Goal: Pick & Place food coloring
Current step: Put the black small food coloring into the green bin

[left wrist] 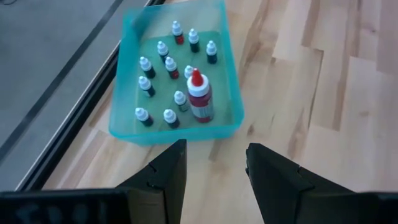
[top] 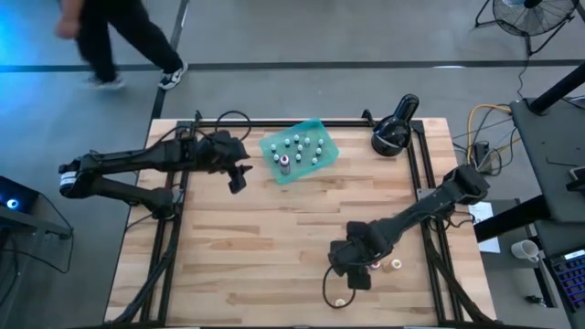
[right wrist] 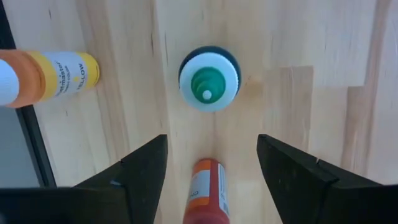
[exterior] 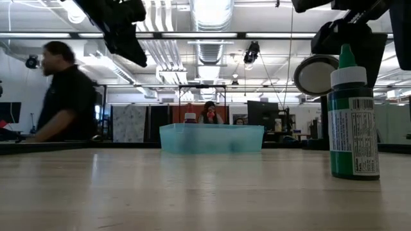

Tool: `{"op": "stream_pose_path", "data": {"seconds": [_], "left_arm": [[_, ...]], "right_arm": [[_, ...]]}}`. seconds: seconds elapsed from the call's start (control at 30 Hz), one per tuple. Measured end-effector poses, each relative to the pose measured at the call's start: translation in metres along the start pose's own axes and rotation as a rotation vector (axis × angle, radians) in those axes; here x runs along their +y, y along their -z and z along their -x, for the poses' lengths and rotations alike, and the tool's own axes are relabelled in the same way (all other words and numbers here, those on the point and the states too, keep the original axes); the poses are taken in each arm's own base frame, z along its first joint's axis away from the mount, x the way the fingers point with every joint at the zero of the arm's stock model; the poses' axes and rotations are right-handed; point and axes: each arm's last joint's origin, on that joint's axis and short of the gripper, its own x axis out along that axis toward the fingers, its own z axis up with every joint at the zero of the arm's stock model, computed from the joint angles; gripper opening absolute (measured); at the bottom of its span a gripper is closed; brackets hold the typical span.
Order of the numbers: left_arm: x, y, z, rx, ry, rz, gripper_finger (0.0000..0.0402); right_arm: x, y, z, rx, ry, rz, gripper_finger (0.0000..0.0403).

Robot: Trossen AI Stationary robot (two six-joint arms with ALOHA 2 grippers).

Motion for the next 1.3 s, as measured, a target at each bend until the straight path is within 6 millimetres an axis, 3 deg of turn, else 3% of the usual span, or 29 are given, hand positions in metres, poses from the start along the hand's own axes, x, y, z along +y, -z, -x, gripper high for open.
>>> {"op": "stream_pose_path", "data": {"seconds": [0.7, 1.3], "left_arm": [[0.008, -0.003, -0.002, -0.027, -0.03, -0.02, 0.014], [0.011, -0.003, -0.002, -0.022, -0.039, -0.014, 0.014]], "right_arm": [[0.004, -0.014, -0.005, -0.12, 0.015, 0.029, 0.0238], [0.006, -0.016, -0.003, -0.136, 0.005, 0.037, 0.0171]]}}
